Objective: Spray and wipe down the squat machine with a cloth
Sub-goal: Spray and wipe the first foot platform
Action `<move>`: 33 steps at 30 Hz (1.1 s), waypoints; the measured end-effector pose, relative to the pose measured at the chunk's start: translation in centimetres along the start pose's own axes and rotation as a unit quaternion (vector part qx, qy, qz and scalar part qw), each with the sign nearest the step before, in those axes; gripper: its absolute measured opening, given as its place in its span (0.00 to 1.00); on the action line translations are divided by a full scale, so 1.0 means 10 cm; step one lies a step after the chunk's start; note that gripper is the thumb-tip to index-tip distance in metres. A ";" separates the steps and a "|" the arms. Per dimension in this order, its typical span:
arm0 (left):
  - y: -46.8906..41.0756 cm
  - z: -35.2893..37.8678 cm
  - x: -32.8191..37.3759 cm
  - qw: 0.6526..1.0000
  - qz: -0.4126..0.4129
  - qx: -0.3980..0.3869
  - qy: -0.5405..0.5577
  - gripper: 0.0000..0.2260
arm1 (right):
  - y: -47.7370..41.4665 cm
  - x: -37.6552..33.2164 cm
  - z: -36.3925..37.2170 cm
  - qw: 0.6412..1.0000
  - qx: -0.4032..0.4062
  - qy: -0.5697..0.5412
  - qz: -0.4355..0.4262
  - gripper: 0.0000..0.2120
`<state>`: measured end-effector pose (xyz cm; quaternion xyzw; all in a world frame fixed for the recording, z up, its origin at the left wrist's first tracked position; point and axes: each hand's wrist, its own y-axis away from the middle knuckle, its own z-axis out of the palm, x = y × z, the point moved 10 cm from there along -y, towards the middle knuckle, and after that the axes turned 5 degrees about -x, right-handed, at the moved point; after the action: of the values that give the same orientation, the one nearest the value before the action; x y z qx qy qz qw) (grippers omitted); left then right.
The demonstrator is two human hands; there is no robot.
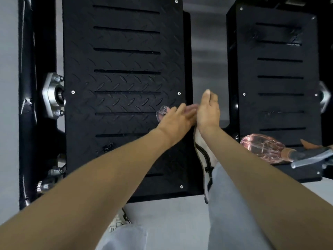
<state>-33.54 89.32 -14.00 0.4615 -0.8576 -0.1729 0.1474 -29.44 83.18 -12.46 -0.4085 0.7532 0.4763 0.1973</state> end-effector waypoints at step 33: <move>0.68 0.38 -0.82 0.989 -0.138 -0.005 0.043 0.40 | 0.34 0.63 0.25 0.968 -0.083 0.232 -0.046 0.35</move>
<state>-35.75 100.35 -15.19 0.5818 -0.7776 -0.1755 0.1613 -36.11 83.38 -16.01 -0.5568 0.7169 0.4196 0.0046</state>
